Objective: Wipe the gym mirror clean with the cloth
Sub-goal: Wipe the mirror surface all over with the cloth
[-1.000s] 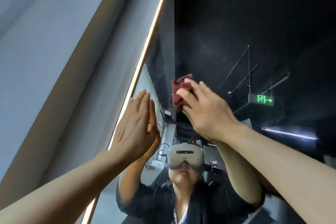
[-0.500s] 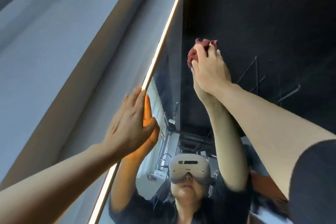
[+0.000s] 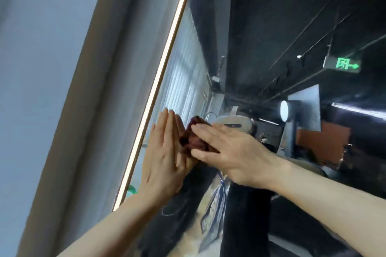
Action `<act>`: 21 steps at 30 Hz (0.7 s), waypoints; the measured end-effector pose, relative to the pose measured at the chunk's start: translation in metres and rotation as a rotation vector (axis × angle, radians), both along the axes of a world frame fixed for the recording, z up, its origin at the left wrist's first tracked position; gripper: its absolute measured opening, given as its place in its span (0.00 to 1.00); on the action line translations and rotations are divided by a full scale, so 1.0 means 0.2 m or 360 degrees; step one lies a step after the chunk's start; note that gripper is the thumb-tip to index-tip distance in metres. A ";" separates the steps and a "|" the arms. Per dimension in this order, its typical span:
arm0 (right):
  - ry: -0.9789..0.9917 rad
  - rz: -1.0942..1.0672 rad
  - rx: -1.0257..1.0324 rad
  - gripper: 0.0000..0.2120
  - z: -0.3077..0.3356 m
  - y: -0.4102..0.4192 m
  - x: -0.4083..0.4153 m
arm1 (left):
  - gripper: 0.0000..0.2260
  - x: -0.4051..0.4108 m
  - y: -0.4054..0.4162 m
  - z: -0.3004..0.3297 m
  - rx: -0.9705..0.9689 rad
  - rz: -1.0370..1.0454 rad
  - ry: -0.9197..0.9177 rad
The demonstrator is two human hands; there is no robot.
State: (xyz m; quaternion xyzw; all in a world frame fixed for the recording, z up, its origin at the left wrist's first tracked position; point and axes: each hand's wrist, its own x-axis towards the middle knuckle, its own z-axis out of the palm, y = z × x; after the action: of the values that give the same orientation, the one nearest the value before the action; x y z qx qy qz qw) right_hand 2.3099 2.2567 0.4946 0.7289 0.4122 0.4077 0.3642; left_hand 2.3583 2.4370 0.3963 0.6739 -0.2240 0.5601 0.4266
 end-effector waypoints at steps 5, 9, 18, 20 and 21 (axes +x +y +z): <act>-0.0415 -0.0013 0.1028 0.23 0.18 -0.04 0.01 | 0.34 -0.01 -0.08 -0.15 -0.0016 0.0021 0.0029; -0.0046 0.0014 0.0485 0.23 -0.59 -0.03 0.00 | 0.29 -0.03 -0.09 -0.38 -0.0236 -0.0123 0.0175; -0.0333 -0.0048 0.1081 0.25 -0.42 -0.04 -0.01 | 0.32 -0.12 -0.08 -0.82 -0.0150 0.0008 0.0578; -0.0284 -0.0020 0.1072 0.30 -0.64 0.08 0.05 | 0.31 -0.14 -0.08 -0.86 -0.0201 -0.0001 0.0633; -0.0194 -0.0024 0.0956 0.31 -0.80 0.13 0.07 | 0.30 -0.15 -0.07 -0.89 -0.0245 -0.0028 0.0667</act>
State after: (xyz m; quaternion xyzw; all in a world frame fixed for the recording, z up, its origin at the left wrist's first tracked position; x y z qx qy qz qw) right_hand 2.3229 2.2826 0.3343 0.7812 0.2452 0.5514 0.1596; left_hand 2.3279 2.4220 0.2187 0.7392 -0.0929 0.4194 0.5187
